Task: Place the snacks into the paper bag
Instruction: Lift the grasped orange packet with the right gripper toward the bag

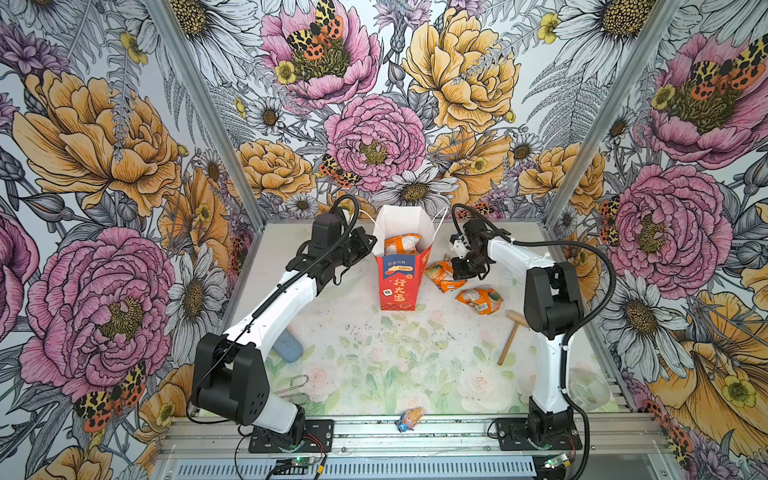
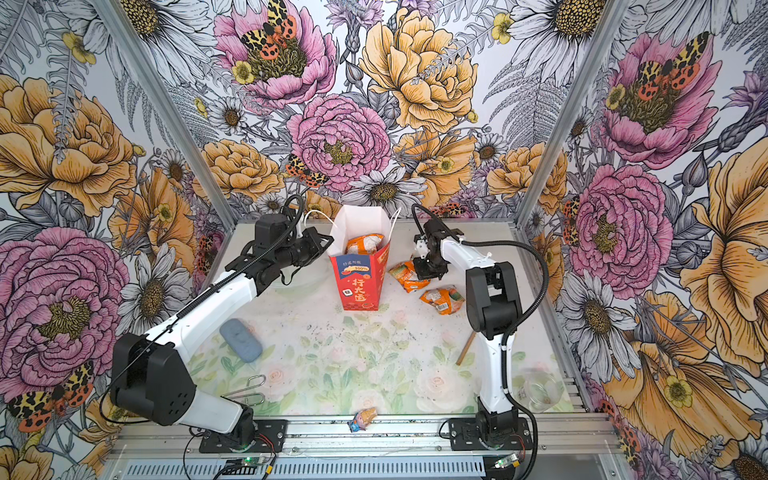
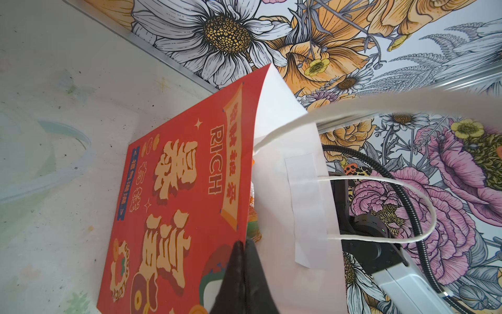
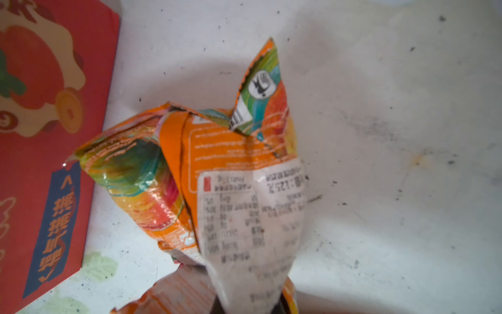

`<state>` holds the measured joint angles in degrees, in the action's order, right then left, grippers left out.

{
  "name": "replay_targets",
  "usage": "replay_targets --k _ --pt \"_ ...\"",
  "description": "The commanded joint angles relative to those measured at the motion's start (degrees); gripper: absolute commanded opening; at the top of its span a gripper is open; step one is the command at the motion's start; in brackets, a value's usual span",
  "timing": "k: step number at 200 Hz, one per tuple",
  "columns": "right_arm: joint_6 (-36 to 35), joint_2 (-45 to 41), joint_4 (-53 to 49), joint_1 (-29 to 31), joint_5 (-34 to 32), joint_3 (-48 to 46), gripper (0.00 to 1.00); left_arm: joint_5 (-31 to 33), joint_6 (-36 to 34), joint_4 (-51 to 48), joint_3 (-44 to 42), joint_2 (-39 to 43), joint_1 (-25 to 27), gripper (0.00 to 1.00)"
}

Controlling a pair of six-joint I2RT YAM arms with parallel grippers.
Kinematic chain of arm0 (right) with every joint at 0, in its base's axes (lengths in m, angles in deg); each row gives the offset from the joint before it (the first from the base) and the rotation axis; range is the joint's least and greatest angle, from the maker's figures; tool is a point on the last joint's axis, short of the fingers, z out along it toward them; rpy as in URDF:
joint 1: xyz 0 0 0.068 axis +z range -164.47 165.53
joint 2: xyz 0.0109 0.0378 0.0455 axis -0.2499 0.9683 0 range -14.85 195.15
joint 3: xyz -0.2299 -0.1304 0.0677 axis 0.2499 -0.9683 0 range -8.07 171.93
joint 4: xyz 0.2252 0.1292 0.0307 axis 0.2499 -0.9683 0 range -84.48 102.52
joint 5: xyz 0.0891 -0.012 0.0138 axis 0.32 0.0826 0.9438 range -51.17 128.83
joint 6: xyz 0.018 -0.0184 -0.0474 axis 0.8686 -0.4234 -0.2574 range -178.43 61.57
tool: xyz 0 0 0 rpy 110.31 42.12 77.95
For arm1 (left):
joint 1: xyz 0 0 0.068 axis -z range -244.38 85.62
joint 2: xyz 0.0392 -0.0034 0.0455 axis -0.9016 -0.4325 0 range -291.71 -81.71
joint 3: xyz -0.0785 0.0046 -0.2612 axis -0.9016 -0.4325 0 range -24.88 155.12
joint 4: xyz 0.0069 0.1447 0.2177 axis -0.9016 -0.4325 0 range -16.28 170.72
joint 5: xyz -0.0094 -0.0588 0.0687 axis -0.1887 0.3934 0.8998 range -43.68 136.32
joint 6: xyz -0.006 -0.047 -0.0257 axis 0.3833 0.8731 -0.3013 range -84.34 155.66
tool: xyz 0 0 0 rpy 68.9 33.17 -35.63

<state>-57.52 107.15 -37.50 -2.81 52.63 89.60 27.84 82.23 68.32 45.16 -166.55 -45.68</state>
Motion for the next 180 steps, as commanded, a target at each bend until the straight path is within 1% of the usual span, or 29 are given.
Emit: replay_targets --k 1,42,57,84,151,180 --pt "1.8 -5.3 0.3 -0.5 1.3 2.4 0.0 0.9 -0.2 0.6 -0.7 2.0 -0.7 0.0" --pt "2.9 -8.8 0.3 -0.8 -0.7 3.1 0.0 0.9 -0.1 0.7 -0.7 2.2 -0.8 0.0" --pt "5.0 -10.3 0.4 -1.0 -2.5 3.3 0.0 0.9 0.0 0.7 -0.6 2.3 -0.6 0.0" --pt "8.2 -12.9 0.4 -1.2 -4.0 4.3 0.0 0.8 -0.2 0.6 -0.7 2.5 -0.7 0.0" --pt "15.2 -19.6 0.7 -1.3 -4.9 10.5 0.0 0.5 -0.2 0.8 -0.5 2.4 -0.8 0.0" --pt "18.8 -23.5 4.3 -1.3 -5.3 11.8 0.0 0.3 0.0 1.2 -0.8 2.4 -0.9 0.0"
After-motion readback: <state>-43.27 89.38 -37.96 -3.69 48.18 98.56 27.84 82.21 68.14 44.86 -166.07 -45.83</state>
